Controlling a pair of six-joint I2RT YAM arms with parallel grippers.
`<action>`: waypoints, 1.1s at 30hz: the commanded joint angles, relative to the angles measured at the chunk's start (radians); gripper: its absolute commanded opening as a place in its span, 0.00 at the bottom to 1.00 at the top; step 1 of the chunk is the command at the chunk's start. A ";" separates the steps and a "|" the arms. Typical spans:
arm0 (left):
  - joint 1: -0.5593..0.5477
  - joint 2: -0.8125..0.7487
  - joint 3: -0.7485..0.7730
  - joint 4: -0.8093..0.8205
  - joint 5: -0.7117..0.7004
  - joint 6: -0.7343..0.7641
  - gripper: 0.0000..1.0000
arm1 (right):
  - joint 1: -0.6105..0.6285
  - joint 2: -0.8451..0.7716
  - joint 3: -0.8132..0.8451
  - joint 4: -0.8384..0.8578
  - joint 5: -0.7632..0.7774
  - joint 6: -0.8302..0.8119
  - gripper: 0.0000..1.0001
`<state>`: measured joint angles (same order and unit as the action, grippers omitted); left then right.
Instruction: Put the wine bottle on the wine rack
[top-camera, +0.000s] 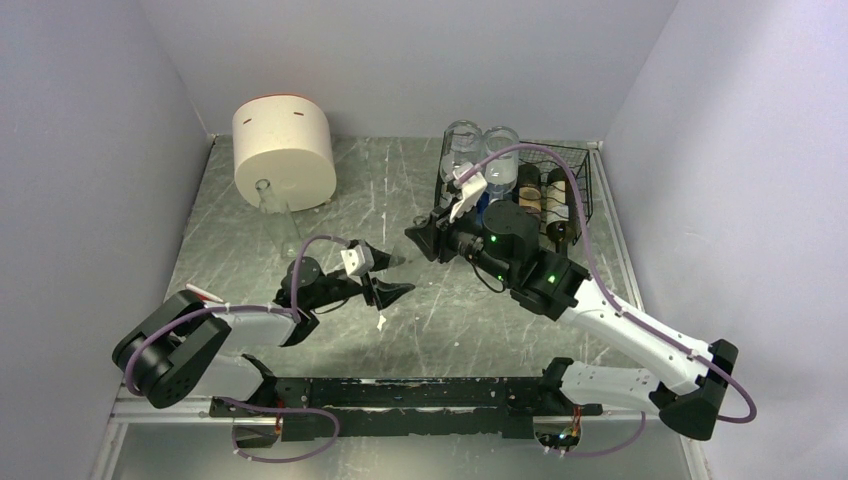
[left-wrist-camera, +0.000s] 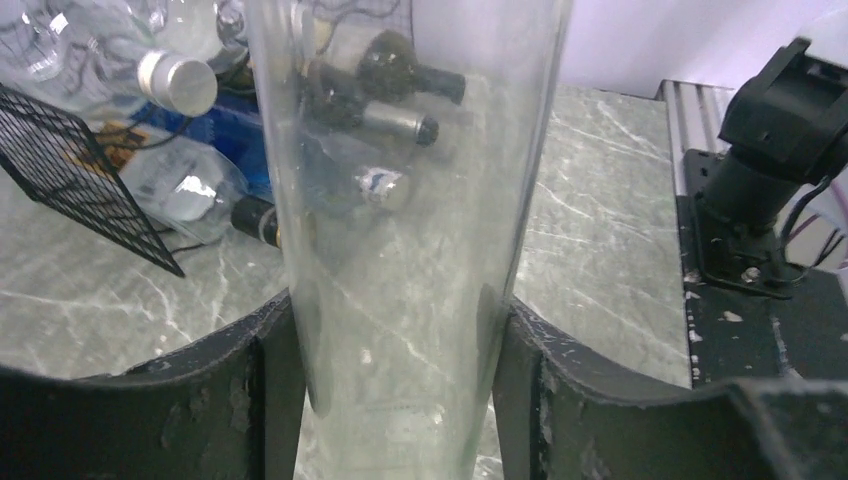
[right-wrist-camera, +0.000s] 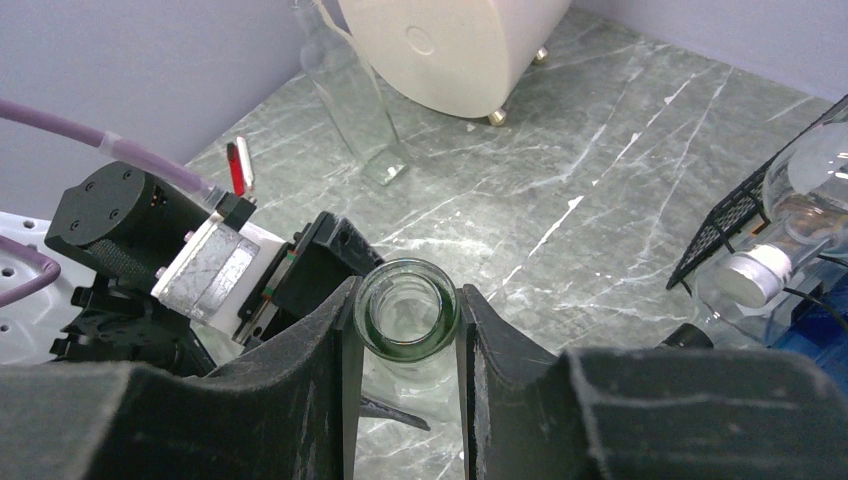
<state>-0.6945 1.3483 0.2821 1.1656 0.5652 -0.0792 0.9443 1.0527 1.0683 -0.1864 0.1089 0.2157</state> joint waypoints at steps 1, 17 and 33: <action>-0.010 -0.008 0.020 0.067 0.004 0.035 0.49 | 0.001 -0.046 0.001 0.055 -0.023 0.017 0.00; -0.011 -0.064 0.282 -0.248 -0.108 0.528 0.07 | 0.002 -0.127 0.199 -0.405 0.157 0.027 0.71; -0.013 -0.050 0.597 -0.579 0.037 1.151 0.07 | 0.001 -0.148 0.428 -0.643 0.205 0.045 0.75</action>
<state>-0.7036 1.3079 0.7750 0.6510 0.5076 0.8333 0.9436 0.8864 1.4727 -0.7582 0.2947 0.2661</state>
